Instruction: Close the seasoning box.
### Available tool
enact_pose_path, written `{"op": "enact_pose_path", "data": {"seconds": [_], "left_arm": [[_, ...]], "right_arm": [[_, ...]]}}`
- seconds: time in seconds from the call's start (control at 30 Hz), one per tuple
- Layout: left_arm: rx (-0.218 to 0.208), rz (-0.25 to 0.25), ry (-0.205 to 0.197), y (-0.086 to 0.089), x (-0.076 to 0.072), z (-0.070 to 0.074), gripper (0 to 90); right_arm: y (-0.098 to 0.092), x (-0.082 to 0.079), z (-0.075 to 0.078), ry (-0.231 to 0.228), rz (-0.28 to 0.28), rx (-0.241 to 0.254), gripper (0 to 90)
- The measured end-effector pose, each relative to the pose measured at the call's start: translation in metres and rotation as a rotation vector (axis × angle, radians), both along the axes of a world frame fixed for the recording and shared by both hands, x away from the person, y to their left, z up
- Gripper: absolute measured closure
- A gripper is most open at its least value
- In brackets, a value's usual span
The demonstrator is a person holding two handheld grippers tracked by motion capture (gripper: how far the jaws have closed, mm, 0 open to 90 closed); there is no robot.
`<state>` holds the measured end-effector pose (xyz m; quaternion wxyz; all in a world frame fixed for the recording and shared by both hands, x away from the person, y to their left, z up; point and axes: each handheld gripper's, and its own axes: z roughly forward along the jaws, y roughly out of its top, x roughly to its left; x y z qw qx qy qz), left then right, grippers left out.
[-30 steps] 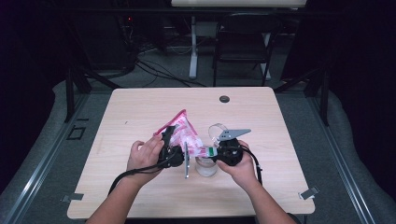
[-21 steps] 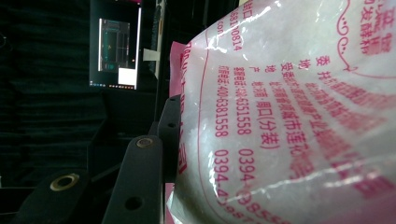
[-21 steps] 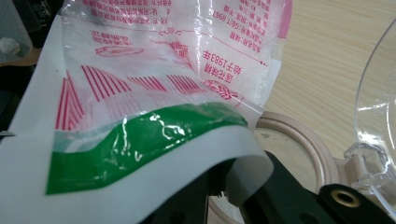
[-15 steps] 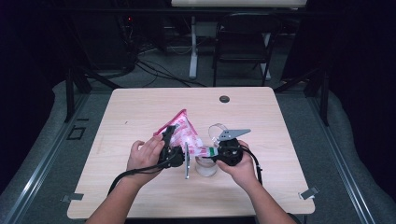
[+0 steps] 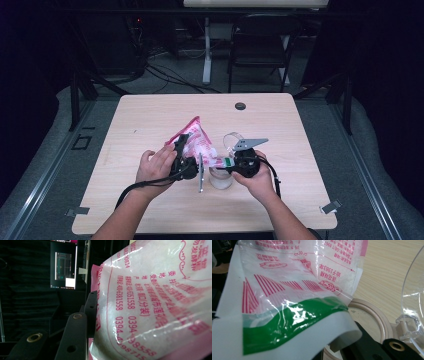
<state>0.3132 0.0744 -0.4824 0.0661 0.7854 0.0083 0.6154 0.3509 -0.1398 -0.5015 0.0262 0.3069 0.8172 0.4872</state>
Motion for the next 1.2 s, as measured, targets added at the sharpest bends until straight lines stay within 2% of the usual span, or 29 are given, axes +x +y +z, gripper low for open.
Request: {"op": "enact_pose_path", "data": {"seconds": [0.93, 1.2], "left_arm": [[0.002, -0.006, -0.012, -0.0014, -0.0018, 0.0015, 65.2], [0.005, -0.008, -0.014, -0.0017, -0.0024, 0.0024, 65.2]], "right_arm": [[-0.0002, 0.0008, -0.0016, 0.000, -0.006, -0.001, 90.0], [-0.0002, 0.0015, -0.0029, -0.001, -0.007, -0.020, 90.0]]}}
